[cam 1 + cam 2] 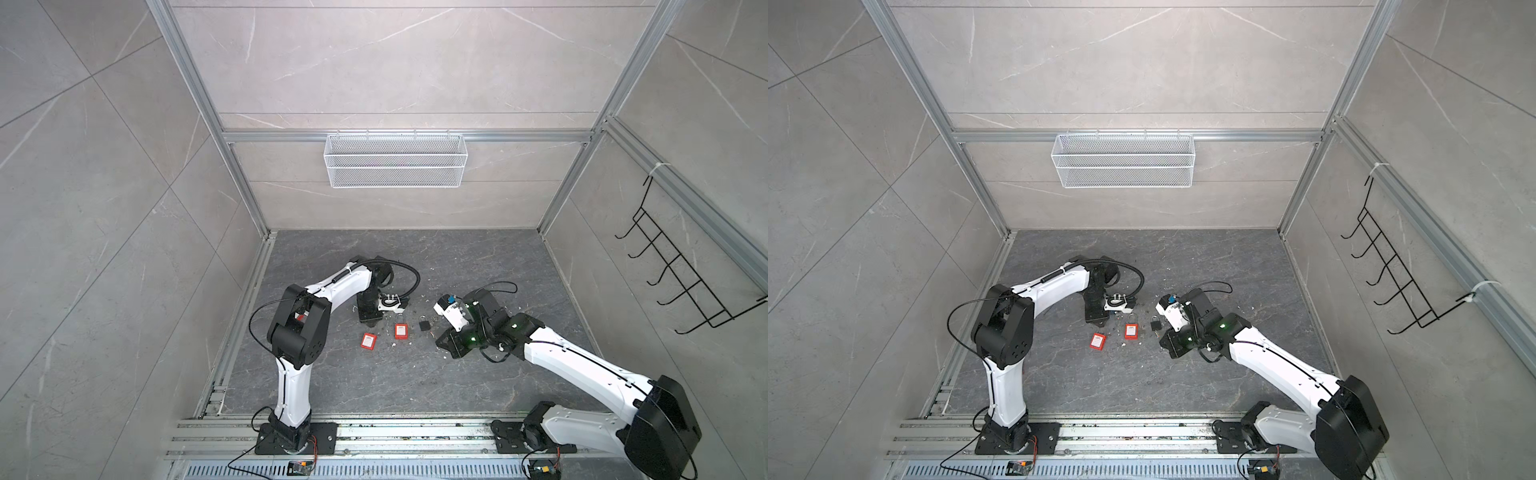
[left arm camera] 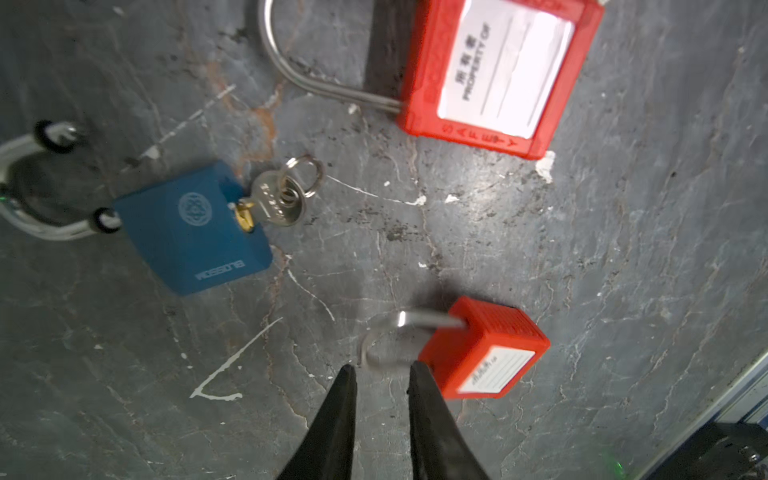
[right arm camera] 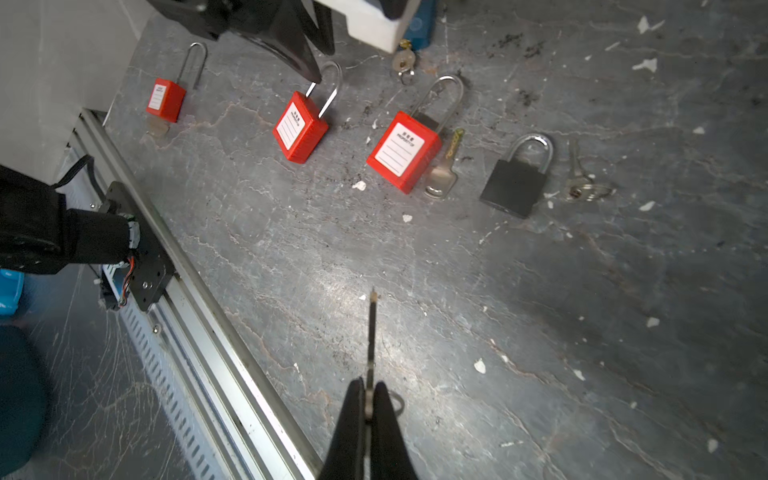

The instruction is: Lock with the key

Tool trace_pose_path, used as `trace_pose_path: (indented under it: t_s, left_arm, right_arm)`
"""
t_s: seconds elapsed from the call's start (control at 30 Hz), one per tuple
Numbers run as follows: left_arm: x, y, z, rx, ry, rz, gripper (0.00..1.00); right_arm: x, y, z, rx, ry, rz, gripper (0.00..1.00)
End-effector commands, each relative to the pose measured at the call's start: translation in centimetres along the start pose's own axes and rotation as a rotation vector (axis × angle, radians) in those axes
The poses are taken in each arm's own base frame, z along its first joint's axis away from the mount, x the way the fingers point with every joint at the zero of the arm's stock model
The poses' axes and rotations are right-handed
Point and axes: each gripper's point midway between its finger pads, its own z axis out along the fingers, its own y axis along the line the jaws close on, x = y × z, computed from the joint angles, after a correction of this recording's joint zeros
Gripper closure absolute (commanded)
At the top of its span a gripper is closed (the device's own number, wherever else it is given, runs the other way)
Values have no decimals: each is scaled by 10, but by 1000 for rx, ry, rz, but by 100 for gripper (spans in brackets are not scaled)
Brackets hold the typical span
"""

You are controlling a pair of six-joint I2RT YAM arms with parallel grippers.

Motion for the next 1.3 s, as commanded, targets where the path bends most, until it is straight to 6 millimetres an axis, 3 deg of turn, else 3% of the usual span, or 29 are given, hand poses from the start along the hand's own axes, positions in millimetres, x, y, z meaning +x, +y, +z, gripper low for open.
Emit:
trace_pose_path:
  t_s: [0.0, 0.03, 0.07, 0.3, 0.53, 0.63, 0.73, 0.87, 1.07, 1.27]
  left_arm:
    - [-12, 10, -15, -36, -112, -74, 72]
    - [-13, 14, -21, -44, -150, -110, 71]
    - [-14, 18, -27, -57, -192, -144, 59]
    - [11, 45, -76, -189, -425, -461, 58]
    - [26, 10, -93, -110, -702, -793, 56]
    - [36, 4, -90, -121, -780, -944, 50]
    - [39, -3, -84, -72, -846, -1088, 46]
    - [43, -11, -61, 14, -810, -1231, 46]
    - [42, -23, -36, 132, -740, -1313, 46]
    - [47, -29, -21, 150, -686, -1359, 46]
  right_arm:
    - [-16, -5, 2, 51, -21, 151, 100]
    - [-15, -7, 7, 65, 0, 186, 100]
    - [-17, -4, 11, 67, 12, 208, 99]
    - [-42, 26, 48, 66, 42, 397, 99]
    - [-64, 49, 93, 24, 53, 565, 98]
    - [-69, 62, 117, -17, 86, 572, 98]
    - [-66, 60, 137, -7, 120, 596, 98]
    - [-68, 60, 157, -7, 146, 610, 98]
    - [-66, 55, 178, 23, 204, 623, 95]
    - [-56, 49, 186, 58, 245, 660, 82]
